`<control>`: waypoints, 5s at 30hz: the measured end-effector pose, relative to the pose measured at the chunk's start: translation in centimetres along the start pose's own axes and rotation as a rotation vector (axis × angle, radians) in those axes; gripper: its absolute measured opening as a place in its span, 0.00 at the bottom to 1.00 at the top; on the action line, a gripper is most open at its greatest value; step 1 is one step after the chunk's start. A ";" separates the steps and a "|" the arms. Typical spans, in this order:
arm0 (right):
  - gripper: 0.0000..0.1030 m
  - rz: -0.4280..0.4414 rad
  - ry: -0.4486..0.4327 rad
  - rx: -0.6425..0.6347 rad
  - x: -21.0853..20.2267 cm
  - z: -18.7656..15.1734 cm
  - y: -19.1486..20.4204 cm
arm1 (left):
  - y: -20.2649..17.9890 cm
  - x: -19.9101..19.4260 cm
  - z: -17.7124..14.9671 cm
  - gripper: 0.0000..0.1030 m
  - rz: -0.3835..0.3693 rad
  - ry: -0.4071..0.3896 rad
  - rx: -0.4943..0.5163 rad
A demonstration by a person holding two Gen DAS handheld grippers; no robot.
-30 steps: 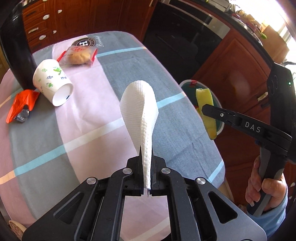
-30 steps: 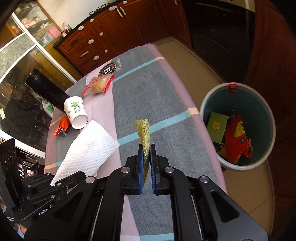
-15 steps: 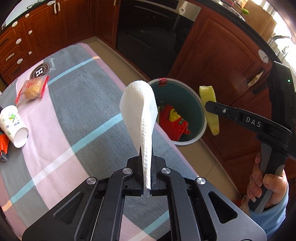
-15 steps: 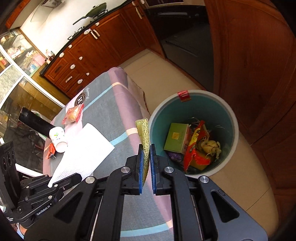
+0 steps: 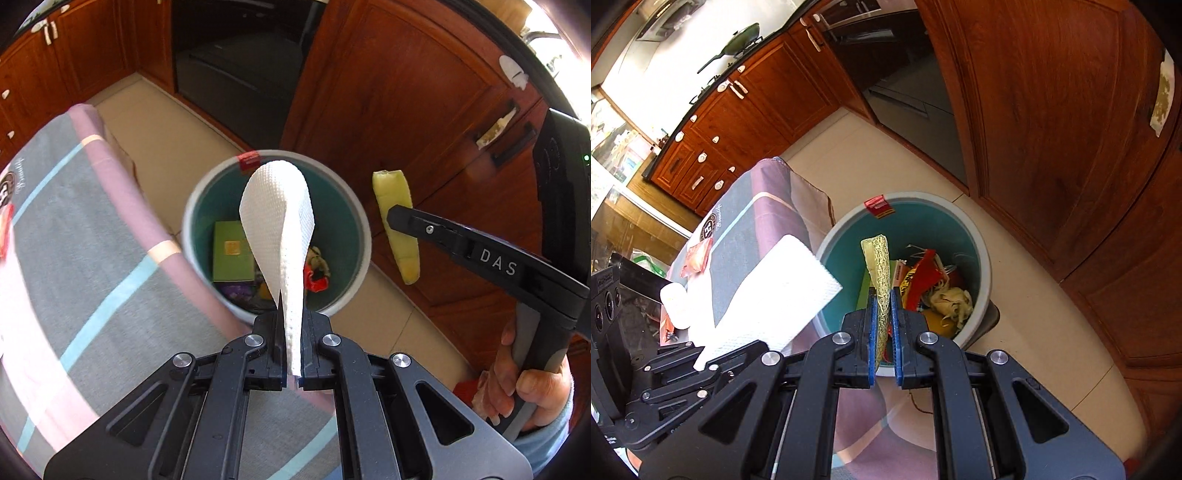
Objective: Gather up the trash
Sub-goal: 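Carry towel and peel over the bin and open both tools to drop them, then move both open tools back over the table, then grasp the white paper cup with the right tool while the left tool grasps the orange wrapper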
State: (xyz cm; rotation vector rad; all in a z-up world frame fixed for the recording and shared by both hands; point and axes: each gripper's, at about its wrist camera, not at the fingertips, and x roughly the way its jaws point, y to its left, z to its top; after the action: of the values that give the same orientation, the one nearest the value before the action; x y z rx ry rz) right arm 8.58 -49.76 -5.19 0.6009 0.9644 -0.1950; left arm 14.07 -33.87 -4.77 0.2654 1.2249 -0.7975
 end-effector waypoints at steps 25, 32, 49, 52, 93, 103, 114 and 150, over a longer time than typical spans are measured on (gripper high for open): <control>0.07 -0.080 0.076 0.009 3.2 1.5 -0.7 | 2.8 6.0 1.0 0.71 -0.065 0.079 -0.091; 0.09 -0.077 0.089 -0.016 4.2 1.3 1.2 | 4.4 3.0 -0.9 0.87 -0.077 0.036 -0.128; 0.72 -0.128 0.073 -0.038 4.5 1.3 4.7 | 6.6 -0.5 -2.8 0.95 -0.080 0.001 -0.140; 0.74 -0.144 0.071 -0.031 3.8 0.7 4.8 | 6.6 -1.4 -3.4 0.95 -0.080 -0.007 -0.136; 0.85 -0.084 0.204 -0.350 5.4 -7.9 29.3 | 24.7 -16.6 -17.7 0.96 0.105 -0.223 -0.418; 0.85 -0.046 0.294 -0.548 13.2 -9.4 41.4 | 37.1 -17.5 -20.3 0.96 0.172 -0.210 -0.597; 0.85 -0.002 0.327 -0.564 18.5 -7.6 45.2 | 41.3 -16.5 -18.8 0.96 0.188 -0.205 -0.610; 0.52 0.109 0.352 -0.471 17.0 -8.3 38.9 | 34.5 -13.9 -16.0 0.02 0.322 -0.163 -0.474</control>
State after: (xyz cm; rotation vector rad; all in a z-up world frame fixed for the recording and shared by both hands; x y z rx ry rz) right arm 28.41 -11.37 -7.28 0.2526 1.2629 0.2413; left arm 23.84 5.41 -5.56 0.0058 1.1430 -0.2328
